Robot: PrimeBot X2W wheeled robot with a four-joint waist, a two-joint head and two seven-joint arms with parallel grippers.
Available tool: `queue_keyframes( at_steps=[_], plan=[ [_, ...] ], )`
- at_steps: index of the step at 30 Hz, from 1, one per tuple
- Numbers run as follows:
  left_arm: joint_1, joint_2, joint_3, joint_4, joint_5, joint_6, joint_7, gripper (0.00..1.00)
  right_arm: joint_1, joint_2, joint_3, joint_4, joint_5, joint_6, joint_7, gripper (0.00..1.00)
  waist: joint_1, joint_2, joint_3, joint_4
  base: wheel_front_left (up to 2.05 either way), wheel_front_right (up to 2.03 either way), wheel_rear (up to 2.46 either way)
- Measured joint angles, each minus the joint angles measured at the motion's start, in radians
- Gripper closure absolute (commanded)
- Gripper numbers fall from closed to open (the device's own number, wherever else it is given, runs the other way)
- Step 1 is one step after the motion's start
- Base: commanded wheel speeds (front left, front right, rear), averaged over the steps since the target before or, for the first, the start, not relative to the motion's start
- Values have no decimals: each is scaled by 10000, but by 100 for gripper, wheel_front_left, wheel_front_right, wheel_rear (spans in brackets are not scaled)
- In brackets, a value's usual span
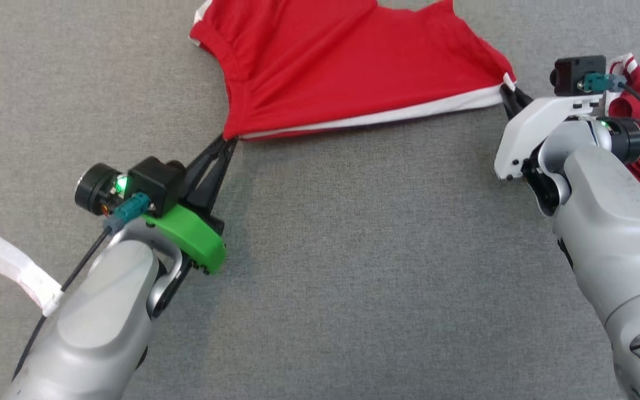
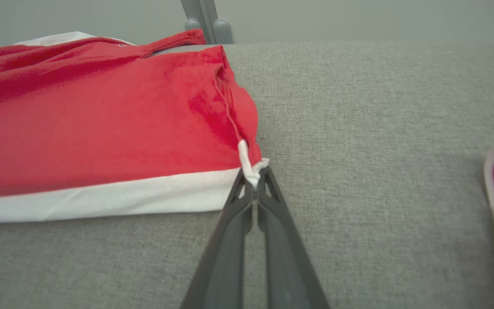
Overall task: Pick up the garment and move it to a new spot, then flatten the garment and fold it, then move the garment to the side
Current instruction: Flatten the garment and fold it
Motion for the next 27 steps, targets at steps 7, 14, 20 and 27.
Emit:
queue_keyframes(
  at_steps=[7, 14, 20, 27],
  plan=[
    [1107, 309, -642, -453, 228, -2, 0, 100, 1175, -1206, 1649, -1507, 1149, 2, 1507, 100, 0, 0, -909, 135, 0, 0, 0],
    [2431, 656, -1258, -1260, 249, -2, 0, 100, 2711, -2803, 2815, -3829, 2784, 4, 3438, 100, 0, 0, -1731, 119, 0, 0, 0],
    [3518, 1179, -1615, -2213, -35, -10, 61, 100, 4439, -4564, 3035, -6378, 4008, 12, 5154, 100, 0, 0, -2257, 39, 0, 0, 0],
    [4660, 1833, -2102, -3929, -316, 38, 815, 100, 6480, -6241, 1622, -9350, 5095, 13, 7542, 100, 0, 0, -2587, 3, 0, 0, 0]
  ],
)
